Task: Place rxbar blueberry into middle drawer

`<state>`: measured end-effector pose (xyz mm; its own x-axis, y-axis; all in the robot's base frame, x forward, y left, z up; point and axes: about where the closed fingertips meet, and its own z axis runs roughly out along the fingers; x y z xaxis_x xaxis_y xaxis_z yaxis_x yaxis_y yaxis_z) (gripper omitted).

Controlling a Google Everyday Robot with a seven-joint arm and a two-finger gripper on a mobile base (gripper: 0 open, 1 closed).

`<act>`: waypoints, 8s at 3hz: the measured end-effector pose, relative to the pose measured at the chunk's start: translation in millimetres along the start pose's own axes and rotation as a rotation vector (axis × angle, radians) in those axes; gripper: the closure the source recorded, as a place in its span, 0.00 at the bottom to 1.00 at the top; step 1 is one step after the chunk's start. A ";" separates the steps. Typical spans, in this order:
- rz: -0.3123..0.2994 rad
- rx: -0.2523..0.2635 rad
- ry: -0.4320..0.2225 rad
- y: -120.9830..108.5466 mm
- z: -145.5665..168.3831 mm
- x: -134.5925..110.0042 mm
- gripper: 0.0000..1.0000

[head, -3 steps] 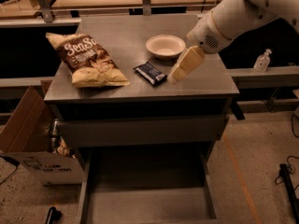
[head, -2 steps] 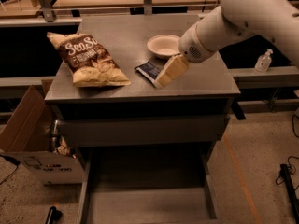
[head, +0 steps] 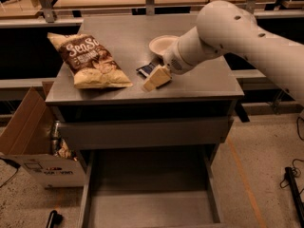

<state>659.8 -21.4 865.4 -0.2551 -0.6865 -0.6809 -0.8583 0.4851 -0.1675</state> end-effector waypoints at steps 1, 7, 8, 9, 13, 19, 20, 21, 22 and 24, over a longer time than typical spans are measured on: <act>0.055 -0.011 -0.009 -4.1 18.5 7.5 0.33; -0.259 -0.113 -0.275 3.4 -86.7 -13.2 1.00; -0.336 -0.299 -0.266 54.6 -73.8 -5.2 1.00; -0.368 -0.444 -0.261 115.5 -52.9 9.3 1.00; -0.368 -0.369 -0.359 164.5 -10.0 136.3 1.00; -0.452 -0.348 -0.602 197.6 161.7 280.1 1.00; -0.447 -0.403 -0.589 209.5 183.5 287.2 0.81; -0.406 -0.428 -0.598 211.8 202.7 303.2 0.58; -0.378 -0.431 -0.609 213.8 213.6 313.6 0.35; -0.379 -0.439 -0.613 217.1 215.2 311.3 0.00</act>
Offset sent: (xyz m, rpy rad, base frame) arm 0.0266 -0.0066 -0.0387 0.0761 0.0672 -0.0966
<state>489.9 -13.3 463.7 0.2635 -0.2838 -0.9220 -0.9645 -0.0607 -0.2570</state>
